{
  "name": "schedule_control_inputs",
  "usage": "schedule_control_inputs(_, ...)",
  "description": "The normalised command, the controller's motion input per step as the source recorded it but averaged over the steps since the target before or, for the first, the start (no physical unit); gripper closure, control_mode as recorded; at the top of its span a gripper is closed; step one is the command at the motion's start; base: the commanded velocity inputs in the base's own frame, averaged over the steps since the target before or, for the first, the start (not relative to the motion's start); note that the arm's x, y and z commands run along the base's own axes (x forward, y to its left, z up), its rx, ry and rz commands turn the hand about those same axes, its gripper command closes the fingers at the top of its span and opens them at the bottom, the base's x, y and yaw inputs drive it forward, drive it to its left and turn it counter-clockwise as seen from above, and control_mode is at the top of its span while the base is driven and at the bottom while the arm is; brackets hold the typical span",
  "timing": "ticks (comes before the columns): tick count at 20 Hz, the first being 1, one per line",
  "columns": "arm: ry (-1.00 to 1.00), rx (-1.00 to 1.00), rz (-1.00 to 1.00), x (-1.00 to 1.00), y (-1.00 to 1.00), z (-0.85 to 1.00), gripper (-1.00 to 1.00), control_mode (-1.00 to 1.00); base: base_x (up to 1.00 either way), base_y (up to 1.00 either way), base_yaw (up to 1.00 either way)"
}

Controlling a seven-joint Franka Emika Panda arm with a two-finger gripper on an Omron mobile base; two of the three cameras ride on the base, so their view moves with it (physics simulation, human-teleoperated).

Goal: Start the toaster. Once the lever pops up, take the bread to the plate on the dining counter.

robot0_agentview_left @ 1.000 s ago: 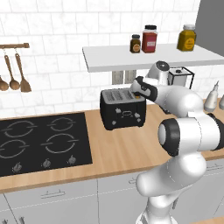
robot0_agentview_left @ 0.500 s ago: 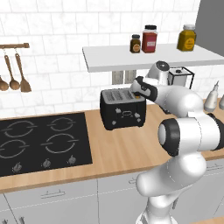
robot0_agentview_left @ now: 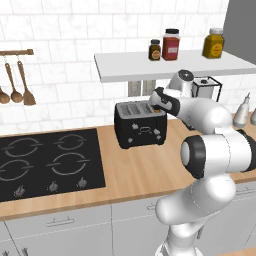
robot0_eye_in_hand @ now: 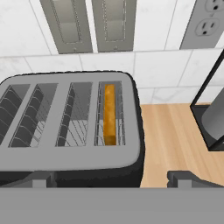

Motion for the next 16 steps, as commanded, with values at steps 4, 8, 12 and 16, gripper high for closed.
schedule_control_inputs(4, 0.0, 0.0, 0.0, 0.0, 0.0, 0.0, -1.0, -1.0, 0.0, 0.0, 0.0)
schedule_control_inputs(8, 0.0, 0.0, 0.0, 0.0, 0.0, 0.0, -1.0, -1.0, 0.0, 0.0, 0.0)
schedule_control_inputs(12, 0.0, 0.0, 0.0, 0.0, 0.0, 0.0, -1.0, -1.0, 0.0, 0.0, 0.0)
schedule_control_inputs(16, 0.0, 0.0, 0.0, 0.0, 0.0, 0.0, -1.0, -1.0, 0.0, 0.0, 0.0)
